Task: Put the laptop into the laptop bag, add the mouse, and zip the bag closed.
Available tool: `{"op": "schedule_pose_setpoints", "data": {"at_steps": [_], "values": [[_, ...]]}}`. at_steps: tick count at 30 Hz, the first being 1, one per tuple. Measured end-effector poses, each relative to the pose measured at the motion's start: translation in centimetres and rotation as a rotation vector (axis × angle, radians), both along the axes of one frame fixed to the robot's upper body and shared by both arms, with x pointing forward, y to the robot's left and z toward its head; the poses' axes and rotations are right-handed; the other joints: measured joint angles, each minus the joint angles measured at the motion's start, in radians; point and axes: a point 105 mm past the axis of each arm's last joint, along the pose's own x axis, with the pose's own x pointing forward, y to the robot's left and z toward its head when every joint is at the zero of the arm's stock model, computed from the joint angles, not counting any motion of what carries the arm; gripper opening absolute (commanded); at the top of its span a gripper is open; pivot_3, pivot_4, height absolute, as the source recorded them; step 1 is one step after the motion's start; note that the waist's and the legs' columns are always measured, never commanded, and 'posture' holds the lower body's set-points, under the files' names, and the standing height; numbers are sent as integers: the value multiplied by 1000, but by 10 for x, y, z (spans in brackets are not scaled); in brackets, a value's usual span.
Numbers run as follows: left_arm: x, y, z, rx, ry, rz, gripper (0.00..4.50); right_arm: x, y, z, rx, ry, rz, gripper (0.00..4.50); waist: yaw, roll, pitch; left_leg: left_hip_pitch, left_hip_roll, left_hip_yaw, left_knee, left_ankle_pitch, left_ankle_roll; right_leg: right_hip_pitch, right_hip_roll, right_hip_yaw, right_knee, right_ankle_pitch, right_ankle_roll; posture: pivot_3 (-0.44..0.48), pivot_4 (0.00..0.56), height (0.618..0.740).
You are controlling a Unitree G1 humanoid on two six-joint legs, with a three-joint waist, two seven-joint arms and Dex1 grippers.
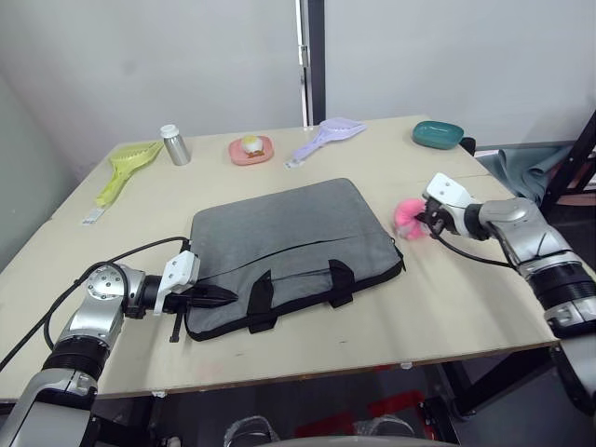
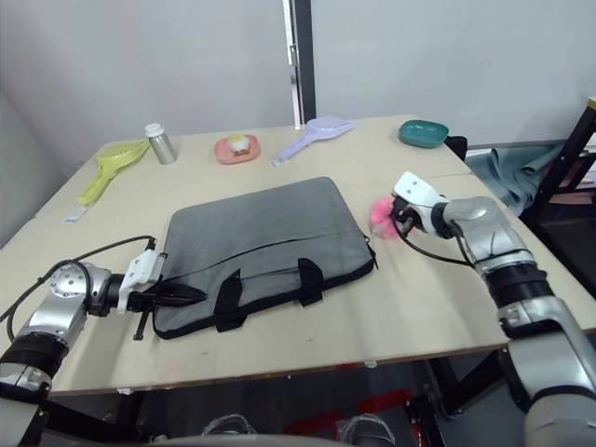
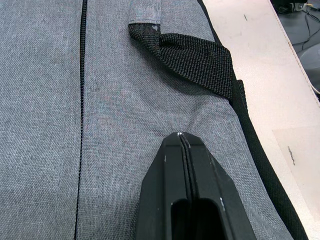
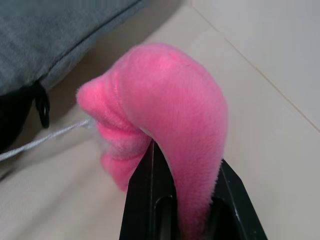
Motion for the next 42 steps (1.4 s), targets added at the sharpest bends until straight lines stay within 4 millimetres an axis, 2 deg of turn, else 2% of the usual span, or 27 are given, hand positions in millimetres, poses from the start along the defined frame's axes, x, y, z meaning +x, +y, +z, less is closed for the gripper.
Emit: {"op": "schedule_pose_setpoints", "data": {"at_steps": [4,12,17,18,21,27,28,30,32,36,39,42], "values": [[0,0,0,1,0,-2,0,11,11,11,47,-78,-34,24,0,0,0,-1,0,2,-2,0,0,-3,0,1,0,0,0,0,150,740],[-2,-1,1,4,-1,-13,0,18,23,6,91,-105,-66,24,0,0,0,0,0,5,-6,0,0,-4,0,2,-2,0,0,0,150,740],[-4,-3,2,2,-5,-20,0,10,28,0,114,-40,-26,24,4,1,0,-1,0,6,-8,0,0,-3,0,1,-5,0,0,0,150,740],[-4,-4,2,1,-6,-21,0,4,29,-4,123,-5,-16,965,7,1,0,-1,0,6,-8,0,0,-3,-1,1,-5,0,0,0,150,740],[-4,-5,3,-12,12,-9,0,-13,20,-8,143,122,5,1957,13,1,2,-1,0,7,-8,0,0,-3,-1,2,-7,3,-5,0,150,740],[-6,-3,9,-18,57,22,0,-30,-15,16,216,221,-49,4120,10,-2,8,-1,0,9,-11,0,0,-5,0,2,-7,1,-2,0,150,740],[-6,-3,13,-29,62,32,0,-33,-21,21,227,231,-57,4302,9,-3,11,-2,1,9,-11,0,0,-6,0,3,-7,2,-3,0,150,740],[-8,-2,22,-45,76,50,0,-41,-38,35,237,249,-81,4416,8,-2,15,-8,1,10,-10,0,0,-11,0,3,-7,7,-11,0,150,740],[-11,0,29,-50,98,62,0,-47,-50,54,258,237,-93,4416,4,-9,22,-16,3,10,-10,0,0,-19,2,2,-8,8,-13,0,150,740],[-13,-1,40,-62,108,97,0,-51,-54,66,277,240,-77,4416,3,-19,29,-21,8,10,-3,-3,5,-20,6,0,-9,8,-16,0,150,740],[-14,3,51,-73,91,147,855,-60,-61,67,275,267,-70,4500,7,-20,34,-29,15,8,8,-6,9,-22,12,-2,-11,8,-18,0,150,740],[-13,16,73,-105,53,223,1768,-77,-70,74,273,274,-54,4500,19,-22,41,-32,17,8,11,-8,10,-25,13,-3,-10,8,-19,0,150,740]]}}
